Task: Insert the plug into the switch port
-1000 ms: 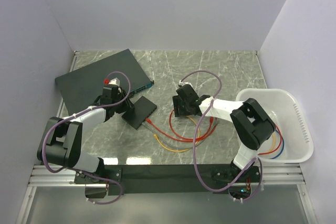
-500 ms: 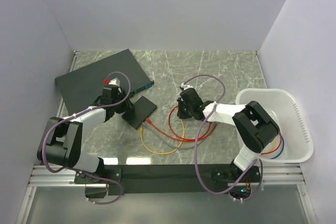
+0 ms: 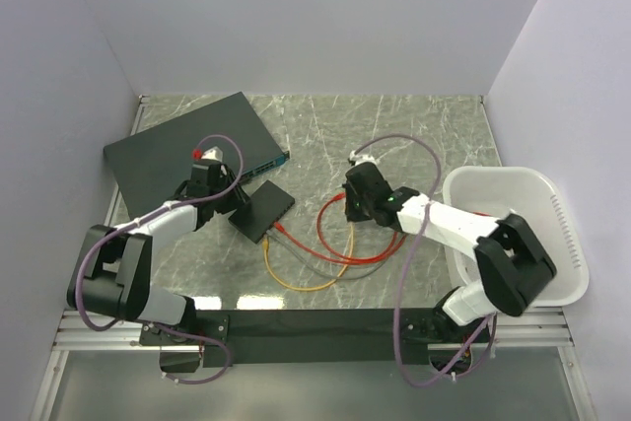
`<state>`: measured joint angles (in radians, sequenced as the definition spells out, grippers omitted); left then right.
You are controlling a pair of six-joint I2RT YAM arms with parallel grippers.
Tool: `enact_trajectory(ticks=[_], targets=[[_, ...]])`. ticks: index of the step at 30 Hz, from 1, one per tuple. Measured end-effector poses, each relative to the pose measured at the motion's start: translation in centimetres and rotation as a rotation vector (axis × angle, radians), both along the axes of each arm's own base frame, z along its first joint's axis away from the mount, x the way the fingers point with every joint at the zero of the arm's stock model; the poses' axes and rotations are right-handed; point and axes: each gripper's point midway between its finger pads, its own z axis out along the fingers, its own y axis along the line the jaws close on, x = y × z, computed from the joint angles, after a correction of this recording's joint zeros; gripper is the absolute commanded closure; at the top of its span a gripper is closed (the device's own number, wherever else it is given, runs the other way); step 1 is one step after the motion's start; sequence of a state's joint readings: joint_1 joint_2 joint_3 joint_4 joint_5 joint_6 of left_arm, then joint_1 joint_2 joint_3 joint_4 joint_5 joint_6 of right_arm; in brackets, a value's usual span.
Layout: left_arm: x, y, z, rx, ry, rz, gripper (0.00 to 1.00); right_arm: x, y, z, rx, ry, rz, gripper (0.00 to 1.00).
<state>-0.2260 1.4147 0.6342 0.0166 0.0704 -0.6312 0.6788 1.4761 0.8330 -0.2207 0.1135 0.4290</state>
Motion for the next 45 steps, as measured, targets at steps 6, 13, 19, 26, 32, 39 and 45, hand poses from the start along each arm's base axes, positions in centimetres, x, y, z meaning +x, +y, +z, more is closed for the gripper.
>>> enact_trajectory(ticks=[6, 13, 19, 26, 32, 39, 45], targets=[[0.0, 0.3, 2.3, -0.015, -0.038, 0.033, 0.62, 1.1, -1.7, 7.0, -0.056, -0.16, -0.077, 1.0], [0.3, 0.3, 5.4, -0.037, -0.093, 0.056, 0.62, 0.6, -3.7, 15.7, -0.058, -0.334, -0.137, 1.0], [0.3, 0.2, 7.3, -0.058, -0.119, 0.066, 0.62, -0.8, -2.9, 22.7, -0.005, -0.47, -0.097, 1.0], [0.2, -0.1, 9.4, -0.07, -0.153, 0.058, 0.61, -2.7, -0.8, 30.9, 0.054, -0.64, 0.001, 1.0], [0.1, -0.6, 10.7, -0.08, -0.18, 0.045, 0.61, -4.8, 2.3, 33.9, 0.04, -0.738, 0.173, 1.0], [-0.5, -1.2, 11.0, -0.086, -0.18, 0.021, 0.61, -7.3, 9.4, 32.7, -0.098, -0.828, 0.427, 1.0], [-2.3, -2.8, 16.1, -0.191, -0.318, -0.045, 0.59, -7.6, 12.1, 24.5, -0.209, -0.781, 0.533, 1.0]])
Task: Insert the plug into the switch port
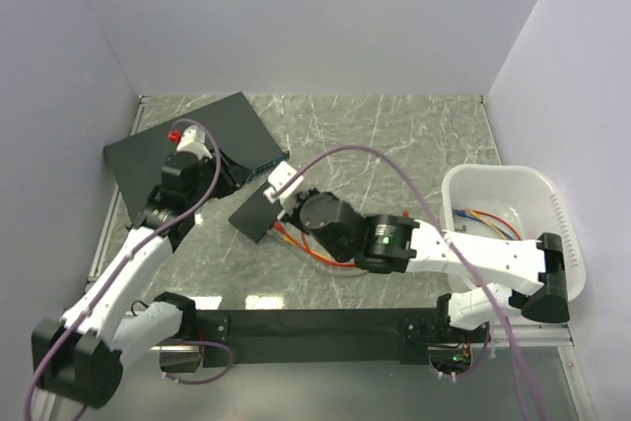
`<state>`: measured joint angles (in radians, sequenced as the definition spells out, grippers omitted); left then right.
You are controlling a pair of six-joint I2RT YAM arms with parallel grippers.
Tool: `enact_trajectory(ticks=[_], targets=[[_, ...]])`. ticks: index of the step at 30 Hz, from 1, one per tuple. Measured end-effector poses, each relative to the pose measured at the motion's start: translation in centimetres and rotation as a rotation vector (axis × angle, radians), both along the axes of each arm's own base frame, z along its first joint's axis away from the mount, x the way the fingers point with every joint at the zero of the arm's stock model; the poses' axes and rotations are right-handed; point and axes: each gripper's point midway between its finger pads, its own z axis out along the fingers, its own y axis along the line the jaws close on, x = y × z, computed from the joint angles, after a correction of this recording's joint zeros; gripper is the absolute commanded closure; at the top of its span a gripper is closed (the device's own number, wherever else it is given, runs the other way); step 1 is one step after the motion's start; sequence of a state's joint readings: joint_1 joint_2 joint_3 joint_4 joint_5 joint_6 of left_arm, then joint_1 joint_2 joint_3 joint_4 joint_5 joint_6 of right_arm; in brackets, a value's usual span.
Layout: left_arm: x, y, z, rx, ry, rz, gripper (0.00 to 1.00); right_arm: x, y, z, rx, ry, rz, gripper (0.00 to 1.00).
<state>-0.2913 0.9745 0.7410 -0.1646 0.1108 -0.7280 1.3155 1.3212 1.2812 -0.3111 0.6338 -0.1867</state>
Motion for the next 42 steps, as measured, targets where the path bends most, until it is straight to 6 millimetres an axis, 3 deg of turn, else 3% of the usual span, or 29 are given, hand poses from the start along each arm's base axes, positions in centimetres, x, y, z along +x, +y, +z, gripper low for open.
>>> enact_trajectory(ticks=[3, 6, 14, 22, 32, 42], targets=[[-1.7, -0.7, 2.7, -0.08, -0.103, -0.046, 0.58, -0.6, -0.1, -5.5, -0.058, 0.065, 0.038, 1.0], [-3.5, -1.7, 3.9, -0.146, -0.168, -0.111, 0.55, -1.0, -0.2, -7.7, -0.036, 0.124, 0.072, 1.0], [-6.1, -4.5, 2.9, -0.227, -0.183, -0.28, 0.5, -0.4, 1.1, -4.2, 0.183, 0.145, 0.118, 1.0], [-8.4, -6.8, 3.5, -0.295, -0.24, -0.418, 0.43, -0.4, 1.9, -4.5, 0.207, 0.172, 0.143, 1.0], [-8.7, -7.2, 4.1, -0.306, -0.269, -0.434, 0.43, 1.2, 1.5, -4.1, 0.239, 0.173, 0.102, 1.0], [-9.6, -8.0, 5.9, -0.338, -0.334, -0.477, 0.43, 2.2, 1.5, -6.9, 0.186, 0.219, 0.066, 1.0]])
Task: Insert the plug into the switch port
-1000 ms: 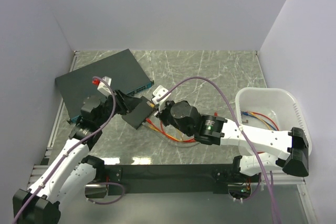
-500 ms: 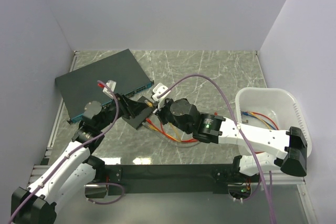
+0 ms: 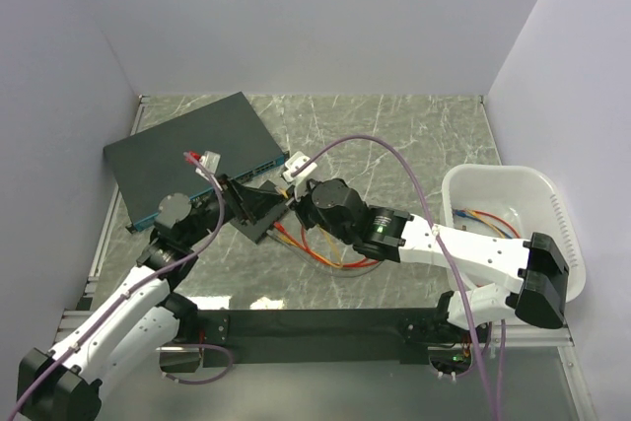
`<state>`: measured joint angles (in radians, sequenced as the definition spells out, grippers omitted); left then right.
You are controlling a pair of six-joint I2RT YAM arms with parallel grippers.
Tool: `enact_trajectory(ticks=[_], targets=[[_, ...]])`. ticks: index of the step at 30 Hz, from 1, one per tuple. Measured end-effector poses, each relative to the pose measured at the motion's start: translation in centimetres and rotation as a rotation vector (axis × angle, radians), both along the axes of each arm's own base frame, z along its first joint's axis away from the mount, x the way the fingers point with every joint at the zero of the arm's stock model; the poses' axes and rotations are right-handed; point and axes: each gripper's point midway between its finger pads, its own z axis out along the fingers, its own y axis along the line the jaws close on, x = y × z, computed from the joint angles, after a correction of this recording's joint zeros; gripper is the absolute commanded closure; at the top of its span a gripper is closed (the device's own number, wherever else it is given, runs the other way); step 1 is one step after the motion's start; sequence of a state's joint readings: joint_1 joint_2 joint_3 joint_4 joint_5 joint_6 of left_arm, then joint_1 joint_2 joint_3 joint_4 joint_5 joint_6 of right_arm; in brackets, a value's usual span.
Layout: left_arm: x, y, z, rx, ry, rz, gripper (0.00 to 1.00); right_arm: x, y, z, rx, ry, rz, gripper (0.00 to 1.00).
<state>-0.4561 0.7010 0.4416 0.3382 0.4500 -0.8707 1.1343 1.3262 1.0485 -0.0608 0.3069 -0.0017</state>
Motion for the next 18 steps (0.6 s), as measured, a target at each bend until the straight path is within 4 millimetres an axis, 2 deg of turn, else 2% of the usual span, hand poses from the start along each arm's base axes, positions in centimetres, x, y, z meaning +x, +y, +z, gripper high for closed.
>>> enact_trajectory(ticks=[11, 18], targets=[[1.4, 0.0, -1.6, 0.024, 0.061, 0.057, 0.44, -0.4, 0.0, 0.8, 0.034, 0.007, 0.009, 1.0], [2.0, 0.3, -1.3, 0.005, 0.051, 0.096, 0.46, -0.9, 0.0, 1.7, 0.072, 0.016, 0.028, 1.0]])
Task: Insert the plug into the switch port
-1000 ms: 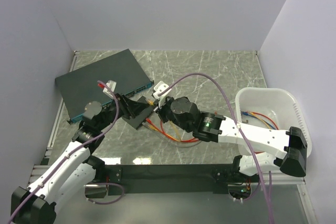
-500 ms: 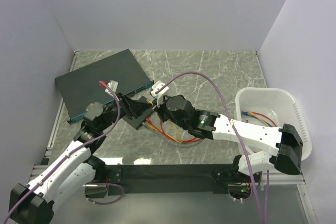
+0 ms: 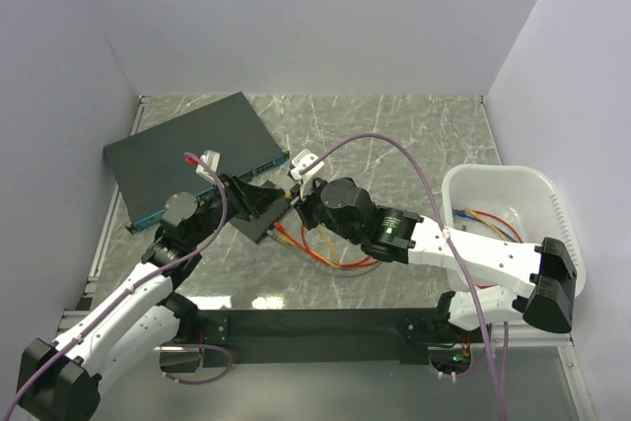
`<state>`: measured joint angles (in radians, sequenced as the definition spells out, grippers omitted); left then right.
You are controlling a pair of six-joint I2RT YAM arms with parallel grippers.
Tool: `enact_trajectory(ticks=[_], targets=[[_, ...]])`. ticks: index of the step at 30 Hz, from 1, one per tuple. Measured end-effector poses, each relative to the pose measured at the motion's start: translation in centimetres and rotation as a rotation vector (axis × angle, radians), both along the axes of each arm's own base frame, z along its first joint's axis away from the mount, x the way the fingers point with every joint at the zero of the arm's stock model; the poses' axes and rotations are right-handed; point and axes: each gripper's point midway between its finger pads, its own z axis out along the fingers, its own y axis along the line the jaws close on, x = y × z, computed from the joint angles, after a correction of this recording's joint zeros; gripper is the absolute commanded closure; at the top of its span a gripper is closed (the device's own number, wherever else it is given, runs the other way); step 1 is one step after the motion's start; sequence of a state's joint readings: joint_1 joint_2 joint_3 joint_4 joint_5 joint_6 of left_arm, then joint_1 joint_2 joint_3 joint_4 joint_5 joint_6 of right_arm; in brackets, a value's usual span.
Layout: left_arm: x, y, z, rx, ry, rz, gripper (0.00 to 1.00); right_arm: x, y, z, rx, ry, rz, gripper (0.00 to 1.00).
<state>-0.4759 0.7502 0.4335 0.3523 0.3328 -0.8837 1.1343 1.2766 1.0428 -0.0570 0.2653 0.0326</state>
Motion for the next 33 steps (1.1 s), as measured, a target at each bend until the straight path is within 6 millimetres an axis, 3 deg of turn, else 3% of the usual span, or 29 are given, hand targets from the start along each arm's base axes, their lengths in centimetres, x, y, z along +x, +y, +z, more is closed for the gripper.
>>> enact_trajectory(ticks=[9, 14, 16, 17, 20, 21, 23, 25, 28, 33], targets=[[0.4, 0.0, 0.4, -0.019, -0.021, 0.018, 0.53, -0.3, 0.2, -0.3, 0.006, 0.012, 0.016, 1.0], [0.5, -0.4, 0.4, -0.029, -0.013, 0.008, 0.7, -0.4, 0.0, -0.6, 0.001, 0.017, 0.013, 1.0], [0.4, -0.6, 0.6, -0.037, -0.02, -0.003, 0.95, -0.3, -0.1, -0.7, -0.001, 0.017, 0.01, 1.0], [0.3, -0.7, 0.8, -0.043, -0.024, -0.009, 1.0, -0.3, -0.1, -0.8, -0.004, 0.018, 0.008, 1.0], [0.2, -0.9, 0.9, -0.046, -0.029, -0.02, 0.99, -0.3, -0.2, -1.0, -0.006, 0.02, 0.004, 0.99], [0.2, -1.0, 0.8, -0.045, -0.028, -0.02, 0.99, -0.2, -0.2, -1.1, -0.005, 0.022, 0.001, 0.83], [0.1, -1.0, 0.8, -0.046, -0.03, -0.022, 0.99, -0.3, -0.3, -1.0, 0.009, 0.034, -0.006, 0.34], [0.2, -0.9, 0.4, -0.042, -0.03, -0.012, 0.99, -0.3, -0.6, -0.6, 0.036, 0.041, -0.007, 0.18], [0.2, -0.7, -0.6, -0.03, -0.015, -0.004, 1.0, -0.4, -2.0, 1.2, 0.148, 0.065, 0.022, 0.18], [-0.7, -0.7, -0.2, -0.022, -0.085, -0.037, 0.99, 3.7, -7.5, 4.6, 0.393, 0.094, -0.03, 0.32]])
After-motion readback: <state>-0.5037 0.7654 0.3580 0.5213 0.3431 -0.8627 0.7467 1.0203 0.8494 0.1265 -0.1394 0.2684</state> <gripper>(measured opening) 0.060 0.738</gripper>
